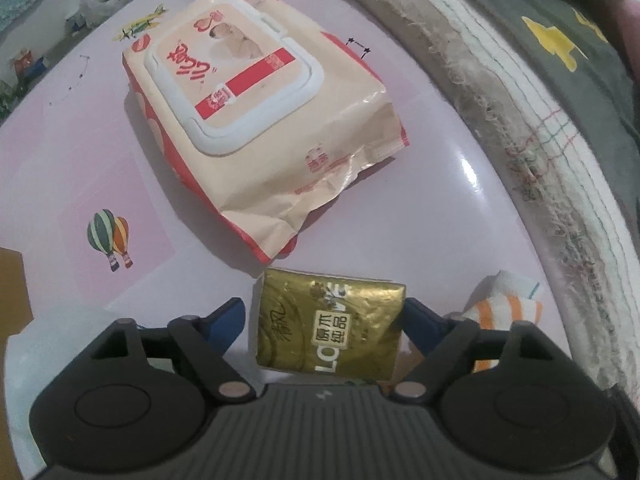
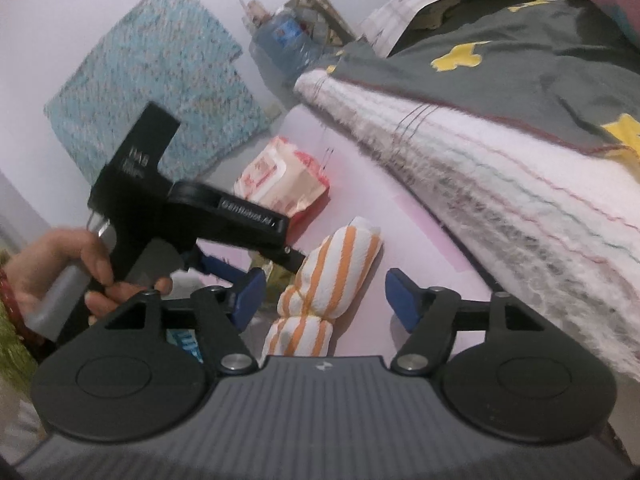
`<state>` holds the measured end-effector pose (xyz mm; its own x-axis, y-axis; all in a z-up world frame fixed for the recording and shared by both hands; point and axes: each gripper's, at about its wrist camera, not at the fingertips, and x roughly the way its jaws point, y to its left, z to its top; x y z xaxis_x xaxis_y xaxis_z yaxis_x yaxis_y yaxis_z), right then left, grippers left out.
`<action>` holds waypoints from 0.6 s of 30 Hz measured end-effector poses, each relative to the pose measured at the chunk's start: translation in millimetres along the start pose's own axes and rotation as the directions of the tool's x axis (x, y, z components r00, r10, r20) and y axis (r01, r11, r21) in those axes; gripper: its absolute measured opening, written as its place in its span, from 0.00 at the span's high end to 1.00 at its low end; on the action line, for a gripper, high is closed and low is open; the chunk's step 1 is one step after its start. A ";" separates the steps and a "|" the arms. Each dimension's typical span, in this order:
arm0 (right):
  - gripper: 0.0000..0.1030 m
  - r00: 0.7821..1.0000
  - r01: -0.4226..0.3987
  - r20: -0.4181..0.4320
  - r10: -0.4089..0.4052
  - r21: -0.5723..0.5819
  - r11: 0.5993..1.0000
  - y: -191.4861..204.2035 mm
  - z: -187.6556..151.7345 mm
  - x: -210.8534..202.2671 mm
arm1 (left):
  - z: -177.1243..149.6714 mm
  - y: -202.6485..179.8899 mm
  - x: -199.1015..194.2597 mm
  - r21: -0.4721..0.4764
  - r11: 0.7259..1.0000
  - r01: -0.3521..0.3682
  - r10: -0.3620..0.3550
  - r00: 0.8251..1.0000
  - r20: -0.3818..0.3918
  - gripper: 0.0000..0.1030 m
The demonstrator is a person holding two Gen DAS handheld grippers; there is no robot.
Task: Organize soft objects
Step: 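Close right tool on the striped cloth toy while left tool grasps the gold packet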
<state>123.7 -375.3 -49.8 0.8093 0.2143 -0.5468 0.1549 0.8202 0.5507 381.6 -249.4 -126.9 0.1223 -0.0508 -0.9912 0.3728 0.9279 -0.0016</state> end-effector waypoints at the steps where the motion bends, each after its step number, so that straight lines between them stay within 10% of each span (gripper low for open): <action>1: 0.32 1.000 0.005 -0.018 -0.006 -0.019 1.000 4.4 -0.2 5.7 | 0.7 1.3 1.4 -0.008 1.000 0.008 -0.008 1.000 -0.001 0.20; 13: 0.32 0.990 0.113 -0.071 -0.126 -0.163 0.980 31.7 -8.0 51.4 | -1.3 13.7 5.1 -0.027 0.999 0.034 -0.034 0.999 -0.001 0.27; 18: 0.48 0.989 0.101 -0.084 -0.121 -0.217 0.971 36.9 -12.0 59.5 | -5.2 16.9 3.2 -0.033 0.998 0.047 -0.046 0.999 0.023 0.27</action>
<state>170.7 -325.9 -69.6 0.7341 0.1571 -0.6606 0.1091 0.9329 0.3431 383.5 -231.9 -130.9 0.1265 -0.1025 -0.9867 0.3475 0.9362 -0.0527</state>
